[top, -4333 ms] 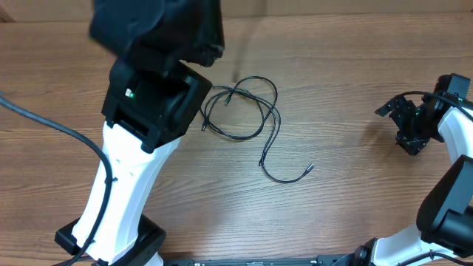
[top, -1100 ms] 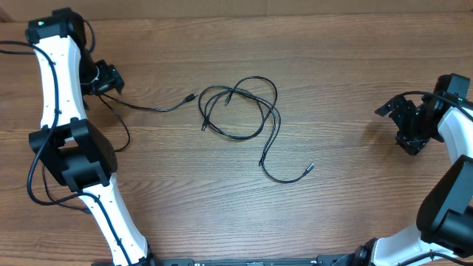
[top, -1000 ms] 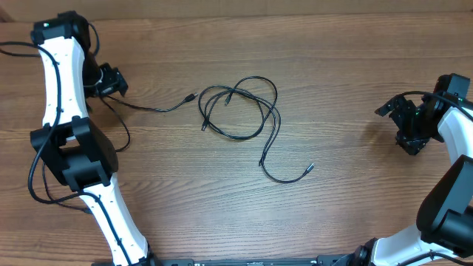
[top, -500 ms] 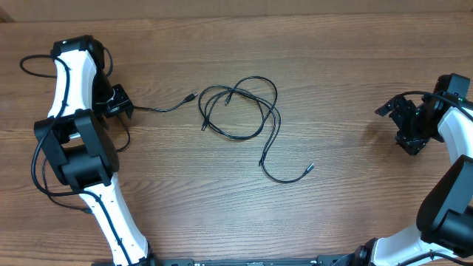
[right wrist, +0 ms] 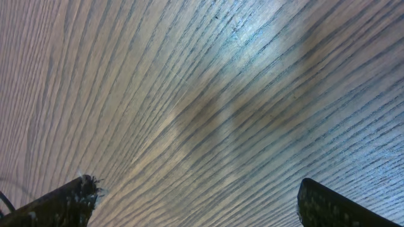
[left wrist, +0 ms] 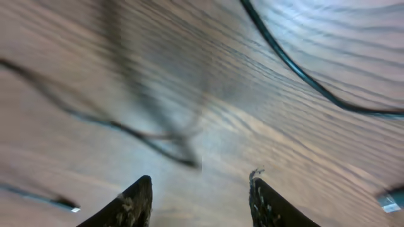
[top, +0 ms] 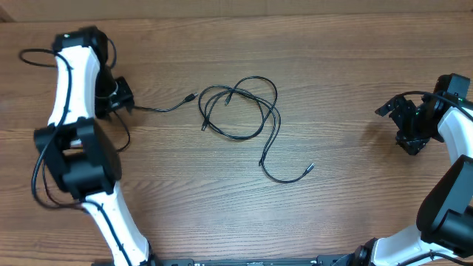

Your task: Untangle cables

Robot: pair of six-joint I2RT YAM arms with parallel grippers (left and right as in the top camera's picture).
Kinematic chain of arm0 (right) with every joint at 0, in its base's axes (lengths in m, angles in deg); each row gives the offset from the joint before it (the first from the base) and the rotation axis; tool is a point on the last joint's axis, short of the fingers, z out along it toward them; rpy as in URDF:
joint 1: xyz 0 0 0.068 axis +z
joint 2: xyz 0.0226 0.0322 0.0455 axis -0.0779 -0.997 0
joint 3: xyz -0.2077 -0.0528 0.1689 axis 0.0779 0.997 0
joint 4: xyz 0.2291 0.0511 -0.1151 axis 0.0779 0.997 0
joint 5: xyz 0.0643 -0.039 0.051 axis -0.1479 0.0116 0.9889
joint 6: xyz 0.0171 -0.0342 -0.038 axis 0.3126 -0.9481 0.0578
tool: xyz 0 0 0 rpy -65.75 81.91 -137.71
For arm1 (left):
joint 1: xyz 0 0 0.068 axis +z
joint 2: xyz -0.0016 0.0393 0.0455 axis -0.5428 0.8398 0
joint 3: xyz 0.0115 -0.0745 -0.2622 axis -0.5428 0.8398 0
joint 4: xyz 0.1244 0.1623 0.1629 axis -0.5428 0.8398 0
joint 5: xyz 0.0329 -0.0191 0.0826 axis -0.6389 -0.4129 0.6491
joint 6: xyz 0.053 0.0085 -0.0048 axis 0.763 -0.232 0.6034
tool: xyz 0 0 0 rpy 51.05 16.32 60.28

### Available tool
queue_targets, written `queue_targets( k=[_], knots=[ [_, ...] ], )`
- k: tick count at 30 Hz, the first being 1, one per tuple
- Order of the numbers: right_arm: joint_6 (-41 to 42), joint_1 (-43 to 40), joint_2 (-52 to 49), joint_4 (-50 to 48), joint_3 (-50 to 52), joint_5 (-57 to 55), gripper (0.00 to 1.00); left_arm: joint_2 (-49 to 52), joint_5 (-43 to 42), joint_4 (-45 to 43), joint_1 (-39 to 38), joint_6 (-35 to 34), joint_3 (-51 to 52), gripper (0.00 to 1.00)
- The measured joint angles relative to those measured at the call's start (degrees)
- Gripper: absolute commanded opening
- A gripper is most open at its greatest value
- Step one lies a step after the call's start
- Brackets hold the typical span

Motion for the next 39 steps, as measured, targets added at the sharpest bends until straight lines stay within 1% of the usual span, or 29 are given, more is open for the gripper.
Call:
queue_targets(
  k=[3,5,8,10,12,16,18,20,22,27,29,31,32,34,35,39],
  knots=[
    [0.0,0.0,0.0,0.0,0.0,0.0,1.0,-5.6,2.1,-0.7,-0.3,0.0,1.4,0.48],
    [0.0,0.0,0.0,0.0,0.0,0.0,1.0,-9.4,3.3,-2.7,-0.6,0.0,4.2,0.48],
    [0.0,0.0,0.0,0.0,0.0,0.0,1.0,-13.5,4.0,-8.6,-1.3,0.0,11.5,0.5],
    [0.0,0.0,0.0,0.0,0.0,0.0,1.0,-15.3,4.2,-13.6,-1.5,0.1,17.7,0.54],
    [0.0,0.0,0.0,0.0,0.0,0.0,1.0,-16.4,4.1,-18.4,-1.9,0.2,24.7,0.55],
    [0.0,0.0,0.0,0.0,0.0,0.0,1.0,-16.5,3.9,-26.7,-1.9,1.6,33.4,0.53],
    [0.0,0.0,0.0,0.0,0.0,0.0,1.0,-16.6,3.8,-29.4,-1.9,2.2,35.8,0.49],
    [0.0,0.0,0.0,0.0,0.0,0.0,1.0,-16.7,3.7,-32.2,-1.9,3.0,37.9,0.4],
    [0.0,0.0,0.0,0.0,0.0,0.0,1.0,-16.7,3.5,-33.6,-1.9,3.5,39.1,0.34],
    [0.0,0.0,0.0,0.0,0.0,0.0,1.0,-16.7,3.5,-34.4,-1.9,4.2,39.5,0.33],
    [0.0,0.0,0.0,0.0,0.0,0.0,1.0,-16.8,3.5,-35.9,-1.9,4.3,40.3,0.32],
    [0.0,0.0,0.0,0.0,0.0,0.0,1.0,-16.9,3.5,-37.3,-1.9,4.2,41.6,0.25],
    [0.0,0.0,0.0,0.0,0.0,0.0,1.0,-16.9,3.5,-38.4,-1.9,4.3,42.4,0.21],
    [0.0,0.0,0.0,0.0,0.0,0.0,1.0,-16.9,3.5,-39.5,-1.9,4.5,43.8,0.06],
    [0.0,0.0,0.0,0.0,0.0,0.0,1.0,-16.9,3.5,-39.6,-1.9,4.5,44.1,0.04],
    [0.0,0.0,0.0,0.0,0.0,0.0,1.0,-17.0,3.5,-40.2,-1.9,4.6,44.0,0.04]
  ],
)
